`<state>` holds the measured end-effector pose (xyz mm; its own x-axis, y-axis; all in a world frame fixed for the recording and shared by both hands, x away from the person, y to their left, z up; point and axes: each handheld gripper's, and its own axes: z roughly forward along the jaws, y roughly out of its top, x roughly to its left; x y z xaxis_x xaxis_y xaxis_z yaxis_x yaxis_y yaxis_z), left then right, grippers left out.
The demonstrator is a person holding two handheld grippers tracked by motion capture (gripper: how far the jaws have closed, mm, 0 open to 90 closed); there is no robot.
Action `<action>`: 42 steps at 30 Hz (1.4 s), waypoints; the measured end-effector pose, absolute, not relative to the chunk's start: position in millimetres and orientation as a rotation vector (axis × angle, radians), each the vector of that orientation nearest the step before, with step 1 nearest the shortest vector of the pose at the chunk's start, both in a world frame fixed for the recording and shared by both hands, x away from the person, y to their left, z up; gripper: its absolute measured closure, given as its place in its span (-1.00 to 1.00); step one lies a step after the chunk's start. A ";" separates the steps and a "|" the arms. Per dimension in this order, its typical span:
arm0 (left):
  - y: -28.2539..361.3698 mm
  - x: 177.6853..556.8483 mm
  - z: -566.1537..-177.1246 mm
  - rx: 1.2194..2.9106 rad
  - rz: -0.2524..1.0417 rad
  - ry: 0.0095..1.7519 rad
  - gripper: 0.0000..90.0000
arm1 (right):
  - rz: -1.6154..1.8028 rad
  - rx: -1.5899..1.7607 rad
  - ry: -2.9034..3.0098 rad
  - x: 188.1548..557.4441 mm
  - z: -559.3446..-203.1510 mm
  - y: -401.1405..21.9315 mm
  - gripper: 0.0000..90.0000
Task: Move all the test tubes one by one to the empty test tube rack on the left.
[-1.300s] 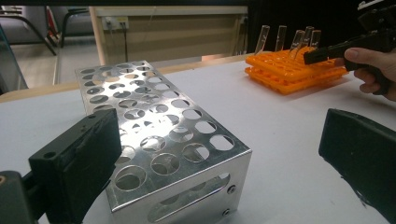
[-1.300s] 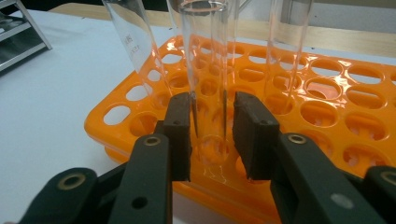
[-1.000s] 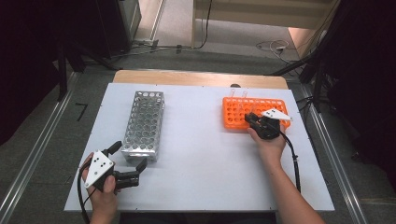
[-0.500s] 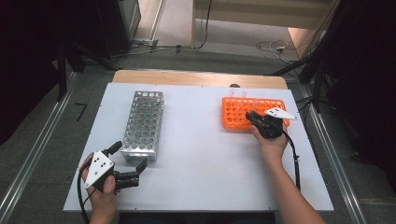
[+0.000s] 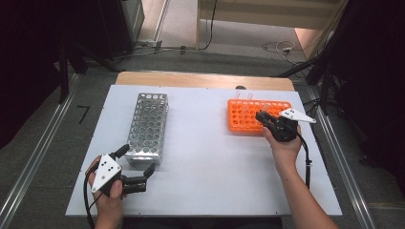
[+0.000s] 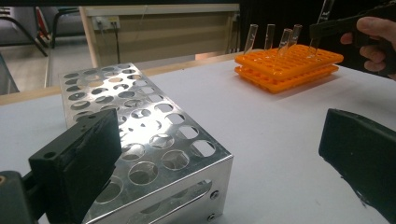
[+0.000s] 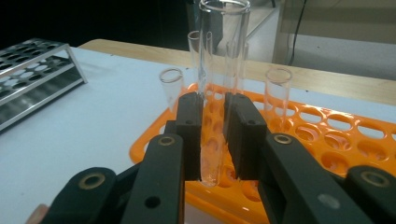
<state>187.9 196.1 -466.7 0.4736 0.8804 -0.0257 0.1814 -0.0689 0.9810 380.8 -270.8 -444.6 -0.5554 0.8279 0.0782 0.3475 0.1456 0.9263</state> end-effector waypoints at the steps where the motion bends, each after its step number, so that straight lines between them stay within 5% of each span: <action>1: 196.1 187.9 -466.7 1.558 0.751 0.954 -1.00 | 1.399 1.112 1.976 378.6 -442.9 -270.3 0.65; 14: 175.8 191.6 -446.1 1.592 0.743 0.871 -1.00 | 1.442 1.016 2.069 338.4 -433.1 -253.0 0.65; 26: 139.2 209.9 -428.0 1.646 0.607 0.736 -0.97 | 1.466 0.883 2.200 305.2 -436.7 -216.5 0.65; 42: 103.4 225.8 -423.5 1.650 0.496 0.769 -0.66 | 1.461 0.734 2.321 282.3 -448.3 -179.0 0.65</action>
<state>225.8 103.4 -423.5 0.6918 0.7169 -0.0860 0.2173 -0.0932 0.9716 282.3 -179.0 -448.3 -0.8241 0.5661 0.0166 0.2599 0.3519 0.8992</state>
